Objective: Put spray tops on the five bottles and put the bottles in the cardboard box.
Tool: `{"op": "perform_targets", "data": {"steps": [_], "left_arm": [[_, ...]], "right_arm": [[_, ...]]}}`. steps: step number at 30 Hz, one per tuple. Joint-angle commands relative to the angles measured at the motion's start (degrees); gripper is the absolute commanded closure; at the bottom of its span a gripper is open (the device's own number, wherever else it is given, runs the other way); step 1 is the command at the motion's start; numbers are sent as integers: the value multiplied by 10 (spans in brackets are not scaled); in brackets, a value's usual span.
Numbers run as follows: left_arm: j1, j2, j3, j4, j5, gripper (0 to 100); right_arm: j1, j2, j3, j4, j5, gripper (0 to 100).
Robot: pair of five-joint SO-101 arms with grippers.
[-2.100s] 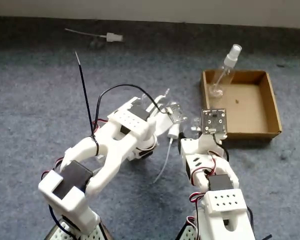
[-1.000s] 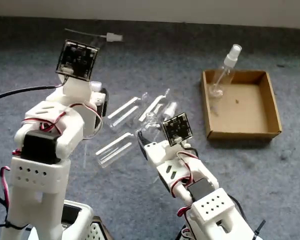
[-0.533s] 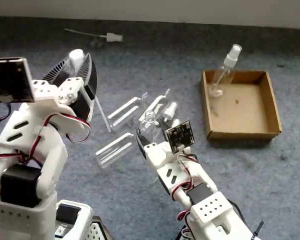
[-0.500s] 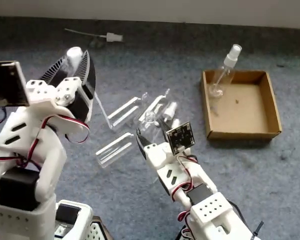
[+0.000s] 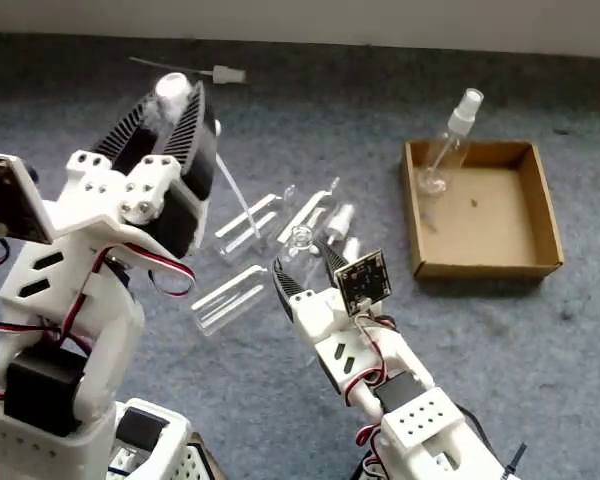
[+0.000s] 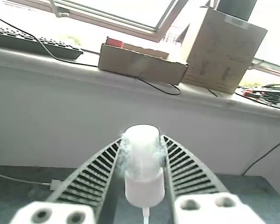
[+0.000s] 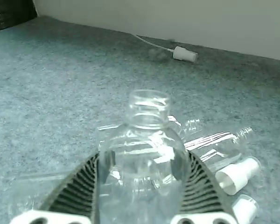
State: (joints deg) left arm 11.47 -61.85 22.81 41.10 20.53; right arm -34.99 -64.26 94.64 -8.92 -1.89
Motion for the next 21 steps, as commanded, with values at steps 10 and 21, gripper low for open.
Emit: {"op": "perform_targets", "data": {"steps": [10,21], "left_arm": [[52,-5,201,-278,4,995],[53,-7,256,-277,6,995]], "right_arm": [[-4,-13,36,-18,102,957],[-4,-13,36,-18,104,957]]}}
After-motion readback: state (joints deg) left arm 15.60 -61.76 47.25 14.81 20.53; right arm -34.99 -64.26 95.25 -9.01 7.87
